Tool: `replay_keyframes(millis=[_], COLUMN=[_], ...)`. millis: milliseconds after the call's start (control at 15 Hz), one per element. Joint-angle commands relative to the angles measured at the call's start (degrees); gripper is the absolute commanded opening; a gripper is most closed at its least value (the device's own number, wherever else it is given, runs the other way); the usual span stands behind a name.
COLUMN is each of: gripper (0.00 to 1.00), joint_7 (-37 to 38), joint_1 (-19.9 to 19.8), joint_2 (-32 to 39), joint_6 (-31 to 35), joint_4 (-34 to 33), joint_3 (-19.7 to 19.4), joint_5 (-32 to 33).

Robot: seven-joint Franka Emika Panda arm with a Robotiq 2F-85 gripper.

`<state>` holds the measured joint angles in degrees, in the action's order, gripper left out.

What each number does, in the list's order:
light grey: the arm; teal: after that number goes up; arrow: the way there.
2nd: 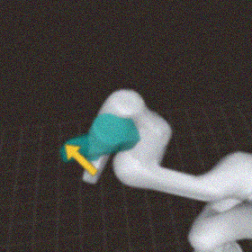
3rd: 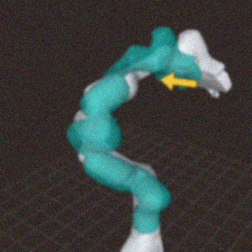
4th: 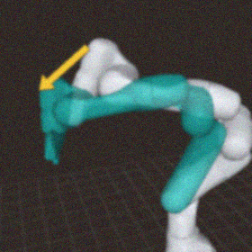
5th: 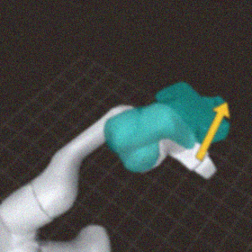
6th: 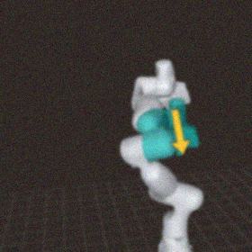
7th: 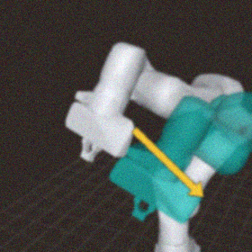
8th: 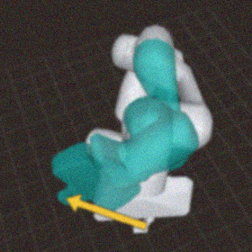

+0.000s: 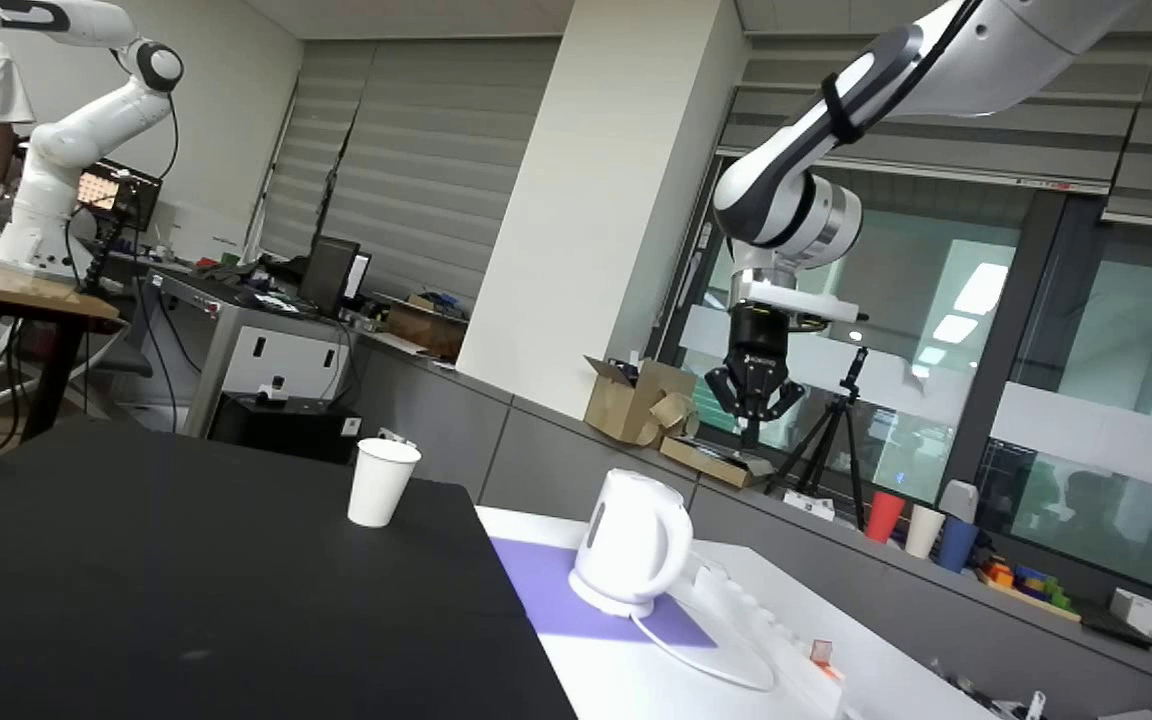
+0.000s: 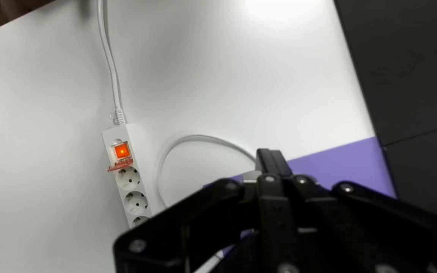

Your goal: Turn on the kettle

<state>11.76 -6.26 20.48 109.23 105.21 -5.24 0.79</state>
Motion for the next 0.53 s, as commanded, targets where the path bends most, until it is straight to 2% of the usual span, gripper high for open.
replay_keyframes(millis=[0,133,200,467], gripper=[0.00,0.00,0.00,0.01], joint_7=[-1.71,-0.49,-1.37,-1.43], joint_1=[-0.63,-0.43,-0.09,0.05], joint_2=[7.72,10.71,7.38,8.72], joint_6=[-6.23,-8.47,-4.72,-4.57], joint_4=[-9.49,-12.71,-7.34,-8.00], joint_3=[-0.31,-0.39,-0.61,-0.59], joint_5=[-2.07,-2.83,-1.89,-1.98])
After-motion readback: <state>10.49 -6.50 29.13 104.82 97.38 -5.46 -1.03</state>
